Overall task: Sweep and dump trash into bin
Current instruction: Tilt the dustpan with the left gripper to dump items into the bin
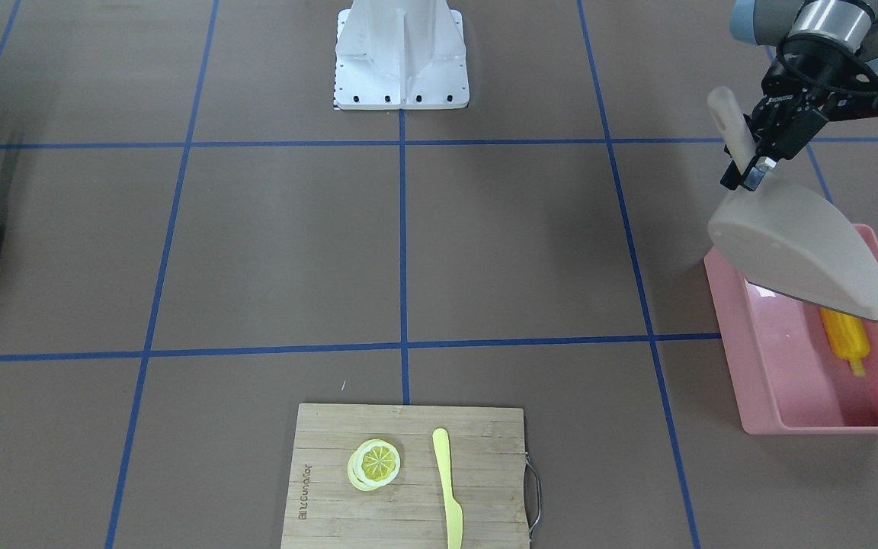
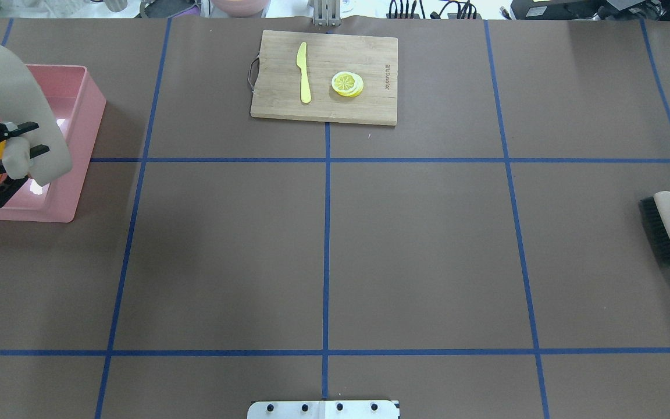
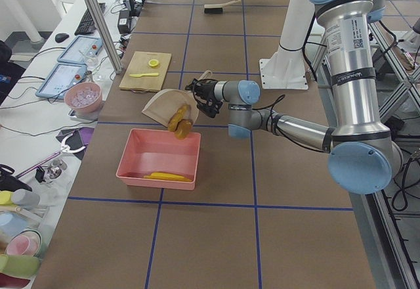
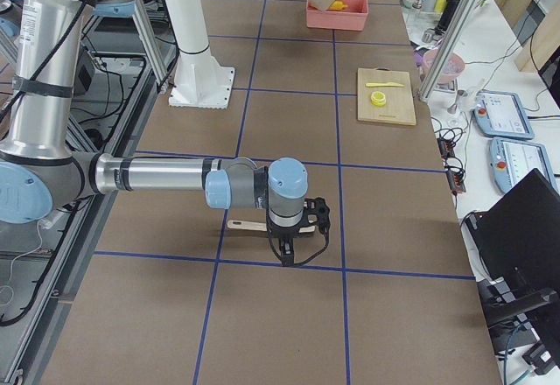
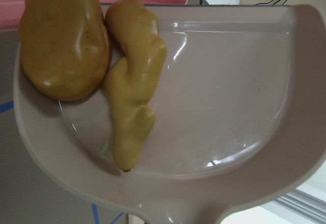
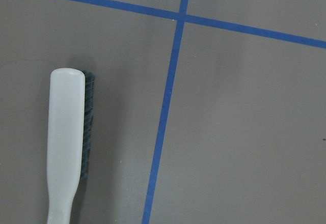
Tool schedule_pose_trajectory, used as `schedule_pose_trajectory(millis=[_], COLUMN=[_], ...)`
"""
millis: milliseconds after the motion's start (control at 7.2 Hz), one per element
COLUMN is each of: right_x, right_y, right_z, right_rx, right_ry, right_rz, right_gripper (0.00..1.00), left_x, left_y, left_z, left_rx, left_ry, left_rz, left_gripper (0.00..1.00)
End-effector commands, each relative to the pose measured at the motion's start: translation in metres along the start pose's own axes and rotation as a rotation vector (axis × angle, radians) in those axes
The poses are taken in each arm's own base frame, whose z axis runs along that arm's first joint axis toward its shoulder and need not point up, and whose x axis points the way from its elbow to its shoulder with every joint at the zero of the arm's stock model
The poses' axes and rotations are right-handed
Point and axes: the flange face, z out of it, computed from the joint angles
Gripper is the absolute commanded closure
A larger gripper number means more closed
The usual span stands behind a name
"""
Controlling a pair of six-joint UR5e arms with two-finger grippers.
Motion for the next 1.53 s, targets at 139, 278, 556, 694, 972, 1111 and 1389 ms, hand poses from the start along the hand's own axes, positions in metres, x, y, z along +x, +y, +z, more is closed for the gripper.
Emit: schedule_pose_trajectory(millis=[139,278,556,694,972,1111,1389], right_x=[0.002,-0.004,-0.006,-0.011,-0.009,-0.004,0.001], right_y=[0.0,-0.016,-0.021,-0.022,-0.022,-0.02,-0.013], right_z=[0.002,-0.007,-0.009,-0.013,-0.008,-0.004,0.002], right_rx=[-0.001,0.02,0.02,0.028,0.018,0.014,-0.001], right_ry=[0.004,0.007,-0.005,-0.017,-0.035,0.006,0.011], right_rz=[0.003,-0.014,0.057,0.076,0.188,0.181,0.194], right_gripper=[0.0,0.0,0.0,0.0,0.0,0.0,0.0], left_x=[0.001,0.001,0.003,0.006,0.013,0.018,0.022], left_y=[-0.031,-0.033,-0.028,-0.022,-0.008,0.0,0.008], left_z=[-0.031,-0.031,-0.025,-0.018,0.0,0.01,0.028], left_rx=[-0.006,-0.008,-0.018,-0.031,-0.053,-0.056,-0.049], left_ry=[0.024,0.016,0.019,0.027,0.049,0.06,0.059], left_rz=[0.056,0.058,0.14,0.221,0.468,0.586,0.767], left_gripper=[1.0,1.0,1.0,1.0,1.0,1.0,1.0])
